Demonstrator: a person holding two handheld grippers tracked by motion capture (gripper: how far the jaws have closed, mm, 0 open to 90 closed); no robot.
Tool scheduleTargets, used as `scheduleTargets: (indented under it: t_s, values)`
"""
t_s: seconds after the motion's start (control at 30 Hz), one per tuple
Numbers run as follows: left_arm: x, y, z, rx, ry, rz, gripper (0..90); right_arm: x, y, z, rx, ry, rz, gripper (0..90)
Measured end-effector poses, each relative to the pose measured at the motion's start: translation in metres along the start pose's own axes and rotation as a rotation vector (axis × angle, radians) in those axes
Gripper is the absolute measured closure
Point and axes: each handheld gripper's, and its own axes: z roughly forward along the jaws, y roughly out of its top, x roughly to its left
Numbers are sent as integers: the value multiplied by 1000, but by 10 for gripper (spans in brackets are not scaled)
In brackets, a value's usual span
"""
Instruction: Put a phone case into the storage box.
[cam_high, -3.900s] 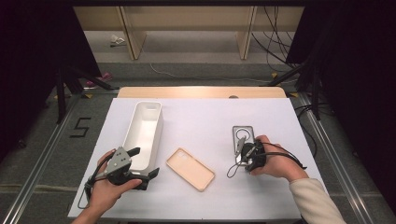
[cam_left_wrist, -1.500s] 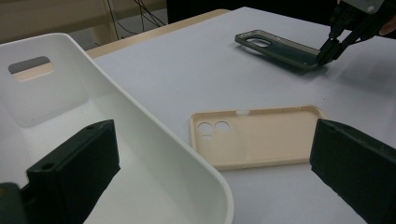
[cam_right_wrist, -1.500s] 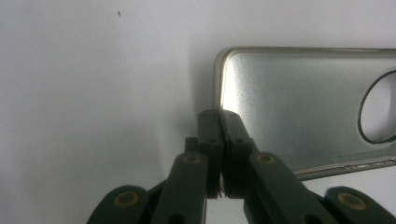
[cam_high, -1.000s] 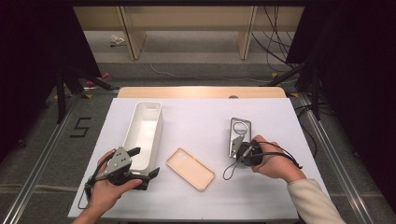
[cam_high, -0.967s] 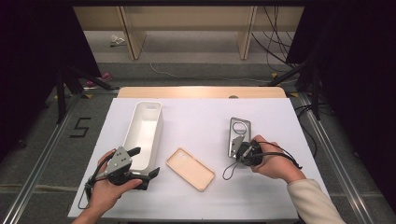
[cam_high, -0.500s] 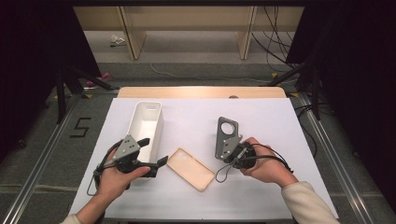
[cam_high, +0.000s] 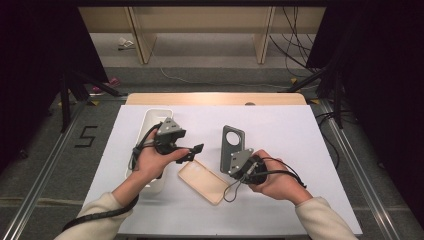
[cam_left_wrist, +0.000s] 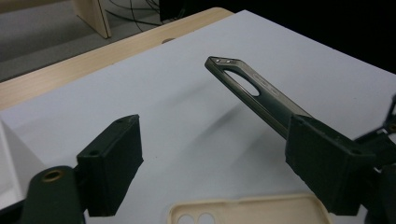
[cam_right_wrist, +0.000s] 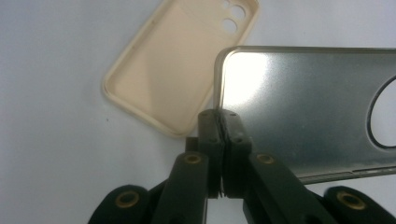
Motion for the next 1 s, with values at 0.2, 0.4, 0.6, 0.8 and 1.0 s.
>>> scheduleTargets:
  t_s: [0.2, 0.4, 0.6, 0.8, 1.0]
  values:
    - [0, 21, 35, 76, -28, -46, 227, 3, 6, 2, -13, -2, -15, 889]
    - [1, 29, 64, 142, -32, -101, 295, 4, 9, 1, -23, -13, -24, 890]
    - [3, 31, 80, 188, -43, -159, 359, 5, 10, 1, -25, -7, -29, 889]
    - [4, 26, 88, 232, -79, -229, 464, 7, 12, 1, -29, -5, -35, 889]
    - [2, 22, 91, 224, -90, -283, 639, 9, 13, 2, -23, -8, -47, 888]
